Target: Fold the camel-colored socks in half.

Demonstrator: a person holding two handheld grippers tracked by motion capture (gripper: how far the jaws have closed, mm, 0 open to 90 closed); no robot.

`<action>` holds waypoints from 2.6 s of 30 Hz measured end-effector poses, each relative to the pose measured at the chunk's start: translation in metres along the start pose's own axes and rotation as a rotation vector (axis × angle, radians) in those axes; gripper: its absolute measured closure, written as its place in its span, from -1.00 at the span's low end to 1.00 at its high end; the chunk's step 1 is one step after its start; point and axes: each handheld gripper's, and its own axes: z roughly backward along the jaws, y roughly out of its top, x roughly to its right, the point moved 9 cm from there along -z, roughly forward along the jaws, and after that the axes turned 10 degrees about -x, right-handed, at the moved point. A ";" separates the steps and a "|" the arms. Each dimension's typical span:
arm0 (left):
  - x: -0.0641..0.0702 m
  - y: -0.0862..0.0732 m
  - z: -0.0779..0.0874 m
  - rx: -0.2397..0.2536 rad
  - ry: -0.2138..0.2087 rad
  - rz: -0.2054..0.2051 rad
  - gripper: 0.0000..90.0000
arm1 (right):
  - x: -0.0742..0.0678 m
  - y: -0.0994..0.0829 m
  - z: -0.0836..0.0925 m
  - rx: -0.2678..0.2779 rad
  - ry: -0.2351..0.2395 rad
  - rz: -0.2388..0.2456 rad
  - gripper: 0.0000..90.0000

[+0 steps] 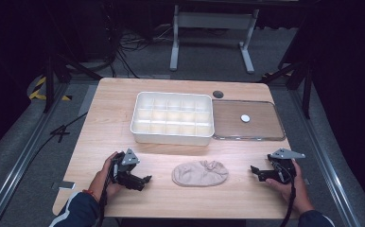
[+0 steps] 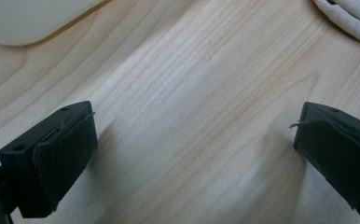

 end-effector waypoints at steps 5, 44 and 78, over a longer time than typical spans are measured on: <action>0.000 0.002 -0.001 0.003 -0.001 -0.008 -1.00 | 0.001 0.000 0.000 -0.001 -0.010 -0.010 -0.76; -0.001 -0.002 0.001 0.005 -0.039 -0.071 -1.00 | -0.117 0.065 0.013 0.122 0.232 0.262 0.61; 0.037 0.048 0.003 0.127 -0.135 0.049 -0.30 | -0.209 0.066 -0.038 0.007 0.305 0.457 0.98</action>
